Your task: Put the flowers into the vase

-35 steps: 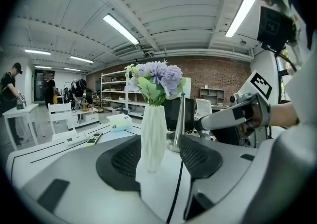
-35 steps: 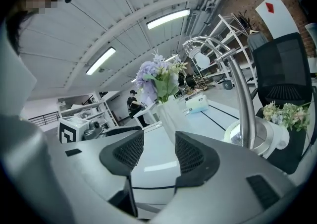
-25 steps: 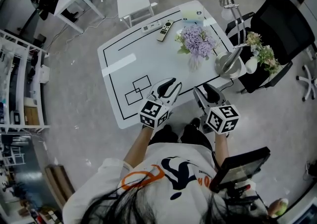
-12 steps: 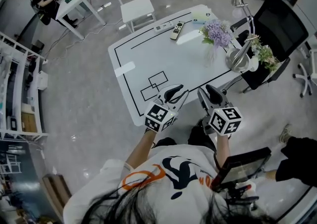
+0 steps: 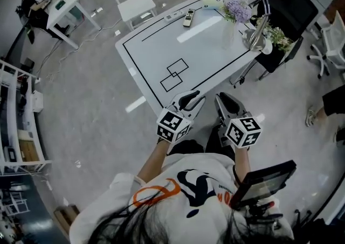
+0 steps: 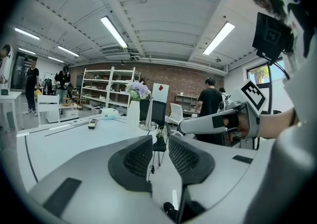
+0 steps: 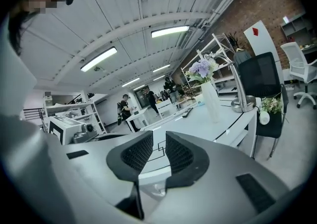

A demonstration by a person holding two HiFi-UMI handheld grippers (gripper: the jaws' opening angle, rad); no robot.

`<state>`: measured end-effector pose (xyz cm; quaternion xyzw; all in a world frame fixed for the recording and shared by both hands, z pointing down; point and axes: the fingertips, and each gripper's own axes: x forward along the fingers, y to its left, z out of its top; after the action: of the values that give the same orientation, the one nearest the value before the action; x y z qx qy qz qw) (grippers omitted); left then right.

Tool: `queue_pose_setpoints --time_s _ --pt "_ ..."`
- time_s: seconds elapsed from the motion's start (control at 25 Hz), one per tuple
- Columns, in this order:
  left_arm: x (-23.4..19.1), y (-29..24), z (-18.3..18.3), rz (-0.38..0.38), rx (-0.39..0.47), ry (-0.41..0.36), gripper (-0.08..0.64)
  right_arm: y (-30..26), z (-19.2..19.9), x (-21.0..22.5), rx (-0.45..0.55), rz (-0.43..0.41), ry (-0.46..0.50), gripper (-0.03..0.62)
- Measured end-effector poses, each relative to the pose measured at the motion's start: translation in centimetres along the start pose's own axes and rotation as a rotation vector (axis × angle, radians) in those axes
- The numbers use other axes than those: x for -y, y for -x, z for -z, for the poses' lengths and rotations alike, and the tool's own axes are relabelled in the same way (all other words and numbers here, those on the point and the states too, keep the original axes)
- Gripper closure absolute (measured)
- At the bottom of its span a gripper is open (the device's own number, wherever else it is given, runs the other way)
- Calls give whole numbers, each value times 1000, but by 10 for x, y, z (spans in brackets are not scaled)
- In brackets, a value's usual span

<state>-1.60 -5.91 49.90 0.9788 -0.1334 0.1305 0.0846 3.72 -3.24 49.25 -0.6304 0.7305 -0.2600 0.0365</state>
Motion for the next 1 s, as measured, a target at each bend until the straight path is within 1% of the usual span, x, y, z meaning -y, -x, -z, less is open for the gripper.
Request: queue_pose_setpoints --time_s 0.2,0.36,0.48,0.68,0.84,1.0 --pt "24 13 0 48 23 -3 451 26 3 -16 22 39 15 532" --pt "38 21 0 55 28 -7 451 38 9 -20 15 51 21 549" --pt "45 29 -1 37 32 -7 451 43 11 -23 7 41 25 558" --pt "57 43 -1 -22 36 10 451 56 15 -32 -12 12 49 569" --pt "80 50 3 -53 38 23 451 81 28 -31 -28 -14 30 574" --pt "105 56 17 -77 22 35 451 103 45 -26 -55 -25 14 577"
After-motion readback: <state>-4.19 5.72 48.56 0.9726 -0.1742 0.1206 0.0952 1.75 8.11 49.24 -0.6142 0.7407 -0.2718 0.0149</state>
